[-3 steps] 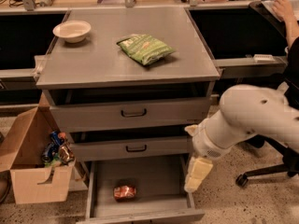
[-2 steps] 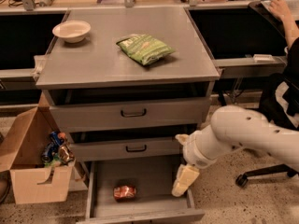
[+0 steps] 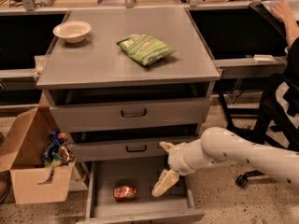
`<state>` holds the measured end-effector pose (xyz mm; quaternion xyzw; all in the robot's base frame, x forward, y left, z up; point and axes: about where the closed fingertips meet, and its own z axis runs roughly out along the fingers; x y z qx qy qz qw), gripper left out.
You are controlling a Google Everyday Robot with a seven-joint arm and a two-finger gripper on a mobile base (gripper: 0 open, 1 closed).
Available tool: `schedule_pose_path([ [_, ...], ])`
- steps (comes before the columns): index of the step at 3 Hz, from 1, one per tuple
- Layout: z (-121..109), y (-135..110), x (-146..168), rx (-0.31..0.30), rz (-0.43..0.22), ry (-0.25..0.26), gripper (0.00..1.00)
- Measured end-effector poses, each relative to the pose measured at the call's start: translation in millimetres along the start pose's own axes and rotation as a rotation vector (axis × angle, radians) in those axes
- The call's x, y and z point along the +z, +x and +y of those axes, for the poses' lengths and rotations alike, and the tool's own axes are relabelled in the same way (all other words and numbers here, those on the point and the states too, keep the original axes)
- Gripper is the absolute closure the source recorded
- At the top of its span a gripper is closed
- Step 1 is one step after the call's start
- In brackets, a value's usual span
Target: Pick coke can from bottom drawer and place on counter
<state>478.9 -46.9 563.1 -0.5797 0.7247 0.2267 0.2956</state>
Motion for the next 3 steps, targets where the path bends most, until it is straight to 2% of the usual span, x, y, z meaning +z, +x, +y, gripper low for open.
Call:
schedule_pose_path([
  [1,8,10,13,0.017,-0.004,-0.03,0.0],
  [2,8,10,13,0.017,-0.004,-0.03,0.0],
  [3,-4,44,65,-0.01,-0.041,-0.021,0.0],
])
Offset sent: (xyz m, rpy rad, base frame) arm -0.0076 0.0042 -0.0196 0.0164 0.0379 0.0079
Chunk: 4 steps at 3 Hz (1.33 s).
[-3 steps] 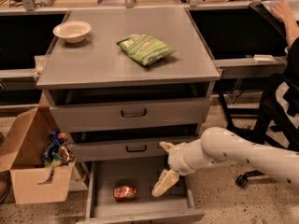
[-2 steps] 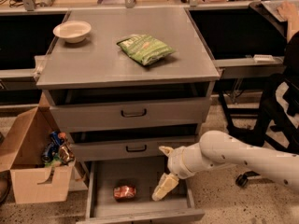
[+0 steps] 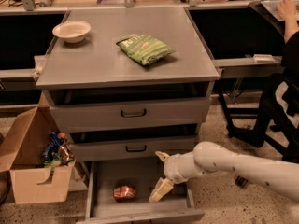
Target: Pick coke can from bottom drawer and place on counter
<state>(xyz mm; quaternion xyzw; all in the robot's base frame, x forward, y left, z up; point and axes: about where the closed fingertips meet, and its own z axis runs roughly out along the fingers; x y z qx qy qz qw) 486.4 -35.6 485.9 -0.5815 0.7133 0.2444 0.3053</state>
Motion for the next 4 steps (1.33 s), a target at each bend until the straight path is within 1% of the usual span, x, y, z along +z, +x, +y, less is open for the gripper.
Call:
schedule_pose_path([
  [1,-9,38,57,-0.033,-0.029,0.015,0.0],
  [2,-13,61,110,-0.056,-0.046,0.025,0.0],
  [3,-16,87,162,-0.044,-0.061,0.021,0.0],
  [4,-17,88,163,-0.044,-0.063,0.023,0.0],
])
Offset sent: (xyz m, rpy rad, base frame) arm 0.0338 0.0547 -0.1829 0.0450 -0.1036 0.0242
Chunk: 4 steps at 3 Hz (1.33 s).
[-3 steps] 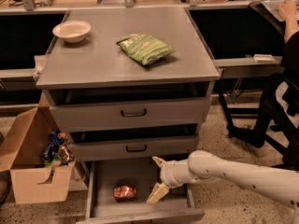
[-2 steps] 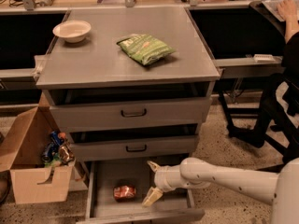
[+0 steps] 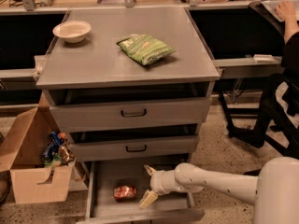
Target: Pick coke can from bottom drawer and place on counter
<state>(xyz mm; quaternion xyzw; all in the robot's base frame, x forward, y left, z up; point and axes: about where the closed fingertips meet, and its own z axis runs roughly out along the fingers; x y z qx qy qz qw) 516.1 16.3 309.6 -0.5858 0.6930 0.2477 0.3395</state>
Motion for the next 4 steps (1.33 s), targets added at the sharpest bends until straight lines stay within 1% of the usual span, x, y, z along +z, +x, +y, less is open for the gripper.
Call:
schedule_pose_path([
  [1,-19,14,25,-0.007,-0.019,0.021,0.0],
  [2,-35,25,62,-0.018,-0.007,0.025,0.0],
  [3,-25,22,129,-0.047,0.027,-0.022,0.0],
  [4,-25,22,129,-0.047,0.027,-0.022,0.0],
])
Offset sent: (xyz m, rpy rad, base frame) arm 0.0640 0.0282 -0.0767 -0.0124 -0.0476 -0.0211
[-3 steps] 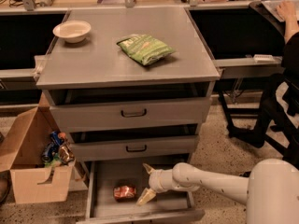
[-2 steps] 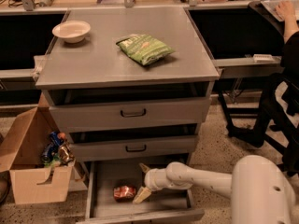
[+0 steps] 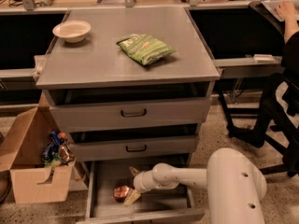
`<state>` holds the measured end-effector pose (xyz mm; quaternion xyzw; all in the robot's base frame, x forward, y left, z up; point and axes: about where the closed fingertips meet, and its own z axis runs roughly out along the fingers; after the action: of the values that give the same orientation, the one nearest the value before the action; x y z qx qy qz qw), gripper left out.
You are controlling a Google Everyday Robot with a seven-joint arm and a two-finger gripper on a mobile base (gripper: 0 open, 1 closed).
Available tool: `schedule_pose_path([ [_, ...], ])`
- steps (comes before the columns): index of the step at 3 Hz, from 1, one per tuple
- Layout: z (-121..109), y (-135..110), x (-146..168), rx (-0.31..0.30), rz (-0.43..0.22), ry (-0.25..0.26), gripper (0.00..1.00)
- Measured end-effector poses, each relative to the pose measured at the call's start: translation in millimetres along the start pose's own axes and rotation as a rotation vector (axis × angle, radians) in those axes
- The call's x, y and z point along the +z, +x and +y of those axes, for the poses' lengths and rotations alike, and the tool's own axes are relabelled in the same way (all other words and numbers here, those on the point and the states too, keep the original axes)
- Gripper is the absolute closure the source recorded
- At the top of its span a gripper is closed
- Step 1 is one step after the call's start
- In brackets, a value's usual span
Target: Pick coke can from bottom drawer and place on counter
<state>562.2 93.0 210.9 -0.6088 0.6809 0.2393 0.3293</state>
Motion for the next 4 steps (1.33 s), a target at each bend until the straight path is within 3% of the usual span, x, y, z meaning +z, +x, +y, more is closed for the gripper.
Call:
schedule_pose_path([
  [4,-7,45,53,-0.039,0.111,-0.024,0.0],
])
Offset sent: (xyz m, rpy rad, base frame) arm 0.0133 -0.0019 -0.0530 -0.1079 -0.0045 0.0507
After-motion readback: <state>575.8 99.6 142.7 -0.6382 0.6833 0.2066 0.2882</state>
